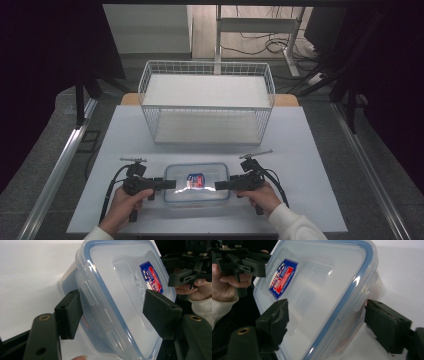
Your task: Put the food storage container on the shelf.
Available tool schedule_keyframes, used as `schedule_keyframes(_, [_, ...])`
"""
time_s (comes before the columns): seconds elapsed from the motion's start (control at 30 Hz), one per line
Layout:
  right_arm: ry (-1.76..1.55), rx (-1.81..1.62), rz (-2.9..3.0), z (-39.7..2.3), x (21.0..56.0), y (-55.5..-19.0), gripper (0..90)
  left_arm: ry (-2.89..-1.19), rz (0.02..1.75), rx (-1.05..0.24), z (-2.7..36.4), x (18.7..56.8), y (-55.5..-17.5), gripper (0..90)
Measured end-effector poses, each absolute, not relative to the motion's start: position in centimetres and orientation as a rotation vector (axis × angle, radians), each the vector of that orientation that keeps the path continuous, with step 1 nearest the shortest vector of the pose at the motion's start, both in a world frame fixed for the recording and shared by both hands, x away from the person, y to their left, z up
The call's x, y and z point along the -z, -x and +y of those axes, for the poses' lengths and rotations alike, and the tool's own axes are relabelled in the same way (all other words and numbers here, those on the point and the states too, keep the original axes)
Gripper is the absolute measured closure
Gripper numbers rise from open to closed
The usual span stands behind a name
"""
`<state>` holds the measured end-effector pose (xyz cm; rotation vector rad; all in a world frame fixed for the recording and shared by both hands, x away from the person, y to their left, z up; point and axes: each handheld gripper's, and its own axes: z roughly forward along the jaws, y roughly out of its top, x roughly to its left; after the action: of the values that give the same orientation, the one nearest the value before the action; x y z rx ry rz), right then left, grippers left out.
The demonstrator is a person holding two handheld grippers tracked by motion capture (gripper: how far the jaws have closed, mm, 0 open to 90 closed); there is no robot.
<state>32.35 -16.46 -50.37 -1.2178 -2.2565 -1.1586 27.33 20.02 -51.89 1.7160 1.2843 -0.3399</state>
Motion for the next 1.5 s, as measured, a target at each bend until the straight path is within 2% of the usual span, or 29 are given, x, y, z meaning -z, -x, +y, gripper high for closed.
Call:
schedule_keyframes(0.1, [1.211,1.146,-2.250,-16.9,50.0,-32.3,30.0,-1.718,1.287,0.335,20.0,51.9,-27.3,32.7])
schedule_keyframes(0.5, [1.260,1.176,-2.192,-17.6,49.8,-31.9,40.1,-1.715,1.269,0.290,20.0,51.4,-26.4,36.2])
schedule_keyframes(0.8, [1.264,1.263,-2.215,-18.1,48.9,-29.8,48.5,-1.706,1.244,0.223,20.0,50.5,-24.5,43.0])
schedule_keyframes(1.5, [1.297,1.314,-2.231,-18.1,48.1,-28.6,51.8,-1.747,1.219,0.174,19.8,49.4,-23.8,45.5])
